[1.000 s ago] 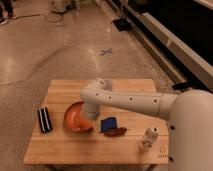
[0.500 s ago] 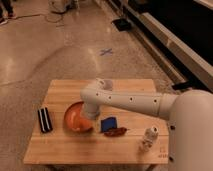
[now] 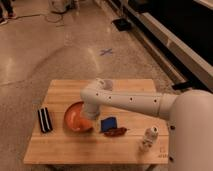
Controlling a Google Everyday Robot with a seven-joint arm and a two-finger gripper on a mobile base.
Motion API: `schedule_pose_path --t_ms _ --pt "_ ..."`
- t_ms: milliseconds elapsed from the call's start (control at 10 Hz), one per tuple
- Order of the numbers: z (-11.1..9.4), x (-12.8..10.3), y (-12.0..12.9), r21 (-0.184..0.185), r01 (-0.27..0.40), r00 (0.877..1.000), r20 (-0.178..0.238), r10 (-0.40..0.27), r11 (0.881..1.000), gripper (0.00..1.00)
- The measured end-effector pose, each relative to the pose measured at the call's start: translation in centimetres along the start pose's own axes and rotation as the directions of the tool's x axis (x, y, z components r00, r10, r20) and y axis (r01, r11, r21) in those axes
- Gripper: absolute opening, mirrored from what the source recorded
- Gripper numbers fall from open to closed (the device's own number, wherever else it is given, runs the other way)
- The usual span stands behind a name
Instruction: Drag the ceramic bowl in a circle
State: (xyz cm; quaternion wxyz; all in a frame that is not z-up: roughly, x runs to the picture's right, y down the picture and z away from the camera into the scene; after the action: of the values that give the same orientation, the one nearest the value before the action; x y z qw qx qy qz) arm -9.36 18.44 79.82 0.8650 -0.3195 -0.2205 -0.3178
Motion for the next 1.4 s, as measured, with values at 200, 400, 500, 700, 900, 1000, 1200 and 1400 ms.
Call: schedule_pose_path --t_ms 200,400,500,700,900,1000,1200,1400 --pt "0.0 0.0 0.0 0.000 0.001 1.000 0.000 -0.001 1.000 0.80" --pt "0.7 0.4 -0.3 0.000 0.020 1.000 -0.014 -0.020 1.000 0.80" --pt "1.3 0.5 -0.4 0.001 0.040 0.999 -0.024 -0.039 0.999 0.80" --pt "2.6 0.8 -0.4 0.006 0.086 0.995 -0.043 -0.086 0.996 0.78" --pt "3.1 1.1 -0.3 0.022 0.105 0.993 -0.048 -0.104 0.994 0.63" --pt "3.3 1.3 -0.1 0.031 0.108 0.993 -0.047 -0.106 0.994 0.53" --pt "3.6 1.6 0.4 0.044 0.104 0.994 -0.044 -0.102 0.994 0.33" --pt "3.0 2.3 0.8 0.050 0.093 0.995 -0.047 -0.090 0.994 0.11"
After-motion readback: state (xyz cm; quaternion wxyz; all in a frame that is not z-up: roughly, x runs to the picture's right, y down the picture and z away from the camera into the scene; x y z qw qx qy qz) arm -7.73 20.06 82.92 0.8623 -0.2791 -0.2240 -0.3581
